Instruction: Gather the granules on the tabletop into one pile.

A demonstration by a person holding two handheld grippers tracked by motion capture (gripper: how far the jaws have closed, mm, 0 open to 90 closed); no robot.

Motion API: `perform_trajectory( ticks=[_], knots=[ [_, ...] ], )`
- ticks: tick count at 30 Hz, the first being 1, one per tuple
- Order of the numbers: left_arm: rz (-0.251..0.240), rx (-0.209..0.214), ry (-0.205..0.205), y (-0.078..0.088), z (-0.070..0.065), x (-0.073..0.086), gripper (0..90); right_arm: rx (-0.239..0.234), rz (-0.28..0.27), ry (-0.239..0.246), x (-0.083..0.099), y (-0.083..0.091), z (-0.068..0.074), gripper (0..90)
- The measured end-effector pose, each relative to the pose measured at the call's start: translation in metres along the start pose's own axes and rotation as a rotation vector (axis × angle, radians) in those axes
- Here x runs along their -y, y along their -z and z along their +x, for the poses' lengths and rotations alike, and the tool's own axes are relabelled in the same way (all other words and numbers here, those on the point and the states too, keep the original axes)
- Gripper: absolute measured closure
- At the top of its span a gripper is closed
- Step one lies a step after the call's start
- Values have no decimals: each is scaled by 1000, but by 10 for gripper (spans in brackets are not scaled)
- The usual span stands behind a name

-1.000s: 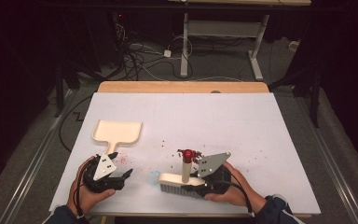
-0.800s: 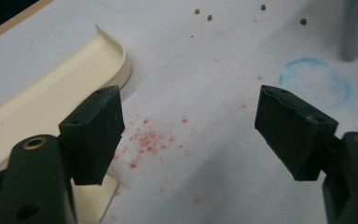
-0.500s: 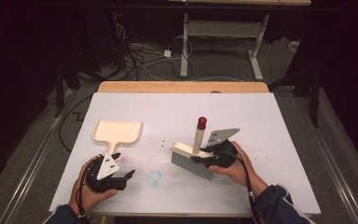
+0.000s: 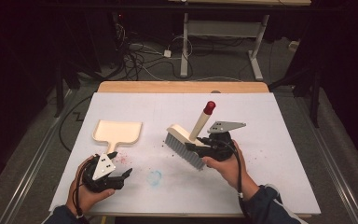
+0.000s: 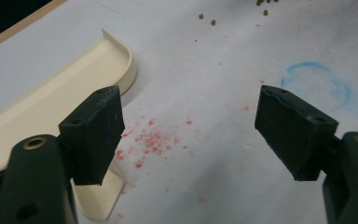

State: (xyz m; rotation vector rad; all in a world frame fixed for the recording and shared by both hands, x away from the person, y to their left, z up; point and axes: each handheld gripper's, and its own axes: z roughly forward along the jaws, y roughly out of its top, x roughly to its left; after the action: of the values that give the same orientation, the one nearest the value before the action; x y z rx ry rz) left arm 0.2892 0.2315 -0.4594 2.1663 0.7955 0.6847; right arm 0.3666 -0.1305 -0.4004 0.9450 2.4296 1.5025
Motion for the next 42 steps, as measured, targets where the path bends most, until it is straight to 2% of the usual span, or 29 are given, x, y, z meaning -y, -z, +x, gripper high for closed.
perform_trajectory(
  ticks=[2,4,7,10,11,12,13,15,17,21,27,35,36,37,42],
  knots=[
    [2,2,1,-1,0,0,230,-8,-26,-42,-1,-9,7,677],
    [6,4,1,-1,0,1,230,-16,-37,-62,0,-33,20,677],
    [5,6,0,-1,0,1,231,-33,-30,-87,1,-47,25,677],
    [12,12,-8,-2,-1,1,232,17,-6,-100,4,-72,29,677],
    [12,14,-10,-2,-1,1,232,36,-2,-120,5,-78,28,677],
    [13,19,-10,-2,-1,1,233,88,-5,-153,7,-86,22,677],
    [14,20,-12,-2,-1,1,233,88,-5,-153,7,-86,22,677],
    [17,25,-17,-3,-2,2,233,136,-15,-187,8,-87,13,677],
    [24,33,-8,-3,-3,2,233,177,-12,-235,11,-86,2,676],
    [29,36,-15,-3,-3,1,233,204,-14,-344,19,-77,-17,674],
    [38,42,-23,-5,-6,0,233,239,-21,-365,29,-53,-25,674],
    [58,58,-44,-10,-10,-3,233,273,-20,-377,40,-24,-27,675],
    [60,60,-47,-10,-10,-3,233,277,-21,-390,41,-20,-27,675],
    [62,61,-48,-11,-10,-3,233,283,-25,-382,43,-18,-29,675],
    [65,64,-50,-12,-11,-3,233,264,-36,-395,45,-9,-28,676]
  ],
)
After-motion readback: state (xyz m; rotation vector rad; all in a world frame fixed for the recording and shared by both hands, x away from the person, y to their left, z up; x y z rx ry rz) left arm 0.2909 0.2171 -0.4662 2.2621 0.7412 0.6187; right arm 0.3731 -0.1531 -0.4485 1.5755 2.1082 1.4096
